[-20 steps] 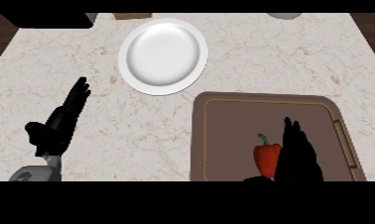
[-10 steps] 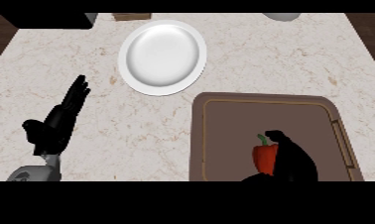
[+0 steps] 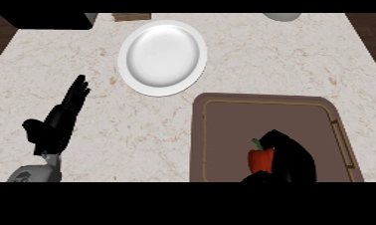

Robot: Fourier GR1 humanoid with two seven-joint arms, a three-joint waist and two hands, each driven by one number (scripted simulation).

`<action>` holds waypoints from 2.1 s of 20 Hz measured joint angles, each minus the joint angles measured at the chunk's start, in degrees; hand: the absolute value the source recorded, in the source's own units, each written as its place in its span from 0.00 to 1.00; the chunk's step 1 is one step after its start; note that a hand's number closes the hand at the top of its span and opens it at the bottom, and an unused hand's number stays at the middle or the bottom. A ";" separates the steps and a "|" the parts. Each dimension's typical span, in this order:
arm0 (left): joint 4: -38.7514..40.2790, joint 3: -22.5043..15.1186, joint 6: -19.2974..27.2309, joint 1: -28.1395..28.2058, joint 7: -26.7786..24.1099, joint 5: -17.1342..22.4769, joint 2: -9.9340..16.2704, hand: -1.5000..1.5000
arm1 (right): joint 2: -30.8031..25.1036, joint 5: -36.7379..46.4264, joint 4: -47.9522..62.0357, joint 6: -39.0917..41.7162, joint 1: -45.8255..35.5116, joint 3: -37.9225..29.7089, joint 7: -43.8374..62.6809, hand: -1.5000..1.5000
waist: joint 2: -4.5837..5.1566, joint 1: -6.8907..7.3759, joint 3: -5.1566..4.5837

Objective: Pick the bell pepper from the tray and place it in the plate

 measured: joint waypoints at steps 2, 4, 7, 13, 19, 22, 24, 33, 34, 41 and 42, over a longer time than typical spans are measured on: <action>-0.35 0.15 -0.51 0.21 0.16 0.10 0.06 0.50 | -0.97 1.99 0.72 -0.14 -1.20 0.43 -0.61 1.00 | 0.11 0.09 0.14; -0.50 0.11 -0.23 0.06 0.25 -0.21 -0.30 0.50 | -3.67 -0.07 1.11 0.75 -3.12 -1.28 -4.34 1.00 | 0.25 0.20 0.29; -0.97 0.06 -0.70 0.28 0.41 -0.22 -0.15 0.50 | -8.78 -5.70 3.85 1.28 -6.54 -5.14 -13.64 1.00 | 0.48 0.63 0.45; -0.24 0.11 -0.09 -0.64 0.57 -1.05 -1.24 0.50 | -14.21 -12.95 7.66 3.41 -15.62 -11.24 -26.18 1.00 | 0.68 0.52 0.57; -0.73 0.89 -0.85 0.92 -0.45 -1.64 -1.45 0.50 | -15.61 -13.45 0.38 6.71 -18.01 -12.63 -27.99 1.00 | 0.62 0.23 0.60; -1.11 1.13 -1.33 0.95 -0.08 -1.57 -1.39 0.50 | -15.23 -13.01 -2.38 6.51 -21.11 -13.55 -27.89 1.00 | 0.62 0.26 0.60; -0.50 1.21 -1.19 0.47 -0.07 -1.84 -1.74 0.50 | -14.27 -11.27 -4.30 6.01 -23.06 -12.85 -26.87 1.00 | 0.61 0.21 0.59; -1.00 2.24 -2.27 0.01 0.67 -2.61 -2.09 0.50 | -7.81 -8.45 -1.32 7.80 -35.46 -11.99 -24.08 1.00 | 0.66 0.44 0.59; -1.24 2.27 -2.05 -0.10 0.94 -2.93 -2.25 0.50 | -7.40 -8.78 -0.03 8.32 -37.21 -12.58 -24.28 1.00 | 0.67 0.45 0.60; 1.19 2.83 -2.94 -0.99 -0.48 -3.55 -2.56 0.50 | -1.22 -8.08 15.81 5.50 -50.14 -11.62 -23.12 1.00 | 0.82 1.00 0.58; 0.41 2.76 -3.19 -0.53 -0.14 -3.42 -2.60 0.50 | -0.74 -8.52 18.60 4.02 -51.52 -11.52 -23.20 1.00 | 0.82 1.11 0.58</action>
